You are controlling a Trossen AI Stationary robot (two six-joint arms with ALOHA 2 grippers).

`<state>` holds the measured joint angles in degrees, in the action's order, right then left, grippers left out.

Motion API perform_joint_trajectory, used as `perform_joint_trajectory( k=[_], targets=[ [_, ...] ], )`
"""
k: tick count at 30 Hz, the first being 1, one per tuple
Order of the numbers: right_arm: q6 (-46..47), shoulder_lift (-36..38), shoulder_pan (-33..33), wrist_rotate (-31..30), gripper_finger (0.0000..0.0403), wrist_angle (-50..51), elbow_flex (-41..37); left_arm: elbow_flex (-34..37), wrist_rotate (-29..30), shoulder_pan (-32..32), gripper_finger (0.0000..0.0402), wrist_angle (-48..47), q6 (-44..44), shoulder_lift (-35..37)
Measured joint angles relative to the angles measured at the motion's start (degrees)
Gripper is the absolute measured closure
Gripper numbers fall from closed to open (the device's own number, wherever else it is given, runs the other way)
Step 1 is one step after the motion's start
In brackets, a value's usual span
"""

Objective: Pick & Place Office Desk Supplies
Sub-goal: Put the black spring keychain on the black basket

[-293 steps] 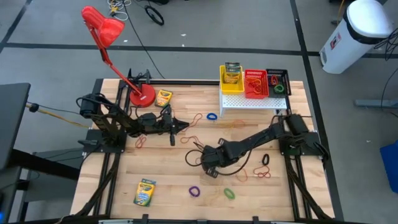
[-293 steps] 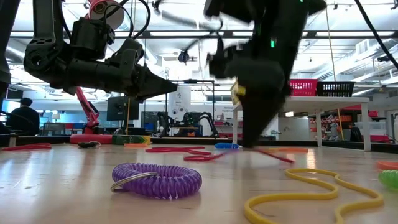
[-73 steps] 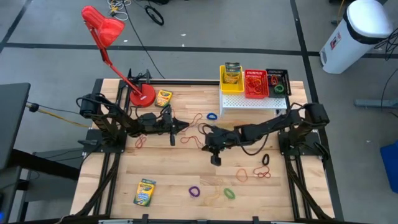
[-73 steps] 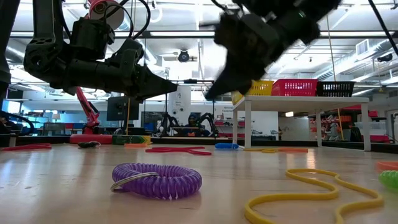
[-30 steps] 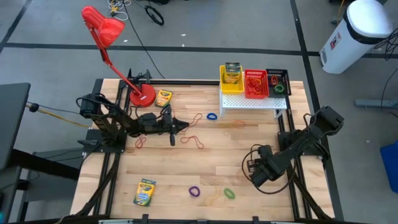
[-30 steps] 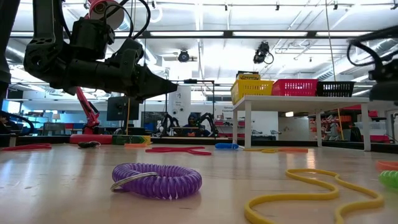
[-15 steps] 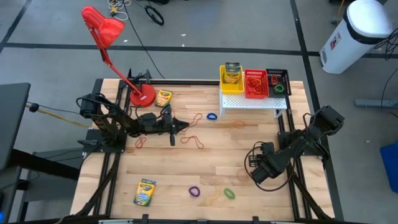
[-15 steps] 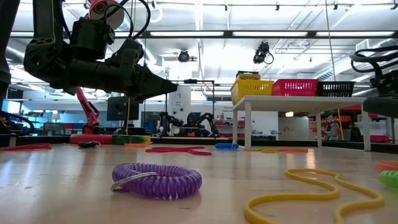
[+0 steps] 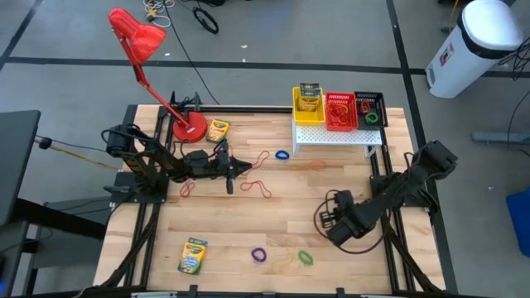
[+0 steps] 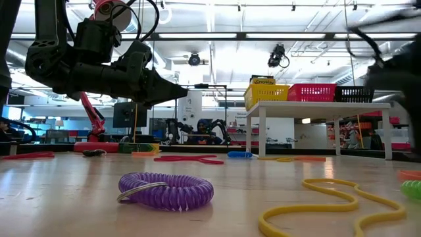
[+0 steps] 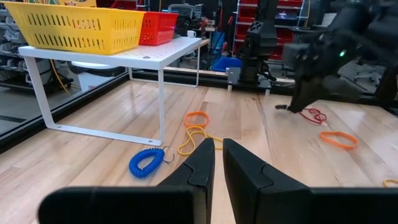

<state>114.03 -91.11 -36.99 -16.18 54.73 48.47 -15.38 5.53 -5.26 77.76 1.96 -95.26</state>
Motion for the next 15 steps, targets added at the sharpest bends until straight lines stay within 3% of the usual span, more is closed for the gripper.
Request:
perform_joint_trajectory(
  k=[5, 15],
  targets=[
    [-9.97, 0.00, 3.99, -8.96, 0.0381, 5.63, 10.30, 0.00, 0.01, -0.01, 0.0364, 0.00, 0.01, 0.00],
    [-34.98, 1.73, 18.34, -23.56, 0.0382, 30.39, 34.06, 0.00, 0.01, -0.02, 0.0364, 0.00, 0.00, 0.00]
  ],
)
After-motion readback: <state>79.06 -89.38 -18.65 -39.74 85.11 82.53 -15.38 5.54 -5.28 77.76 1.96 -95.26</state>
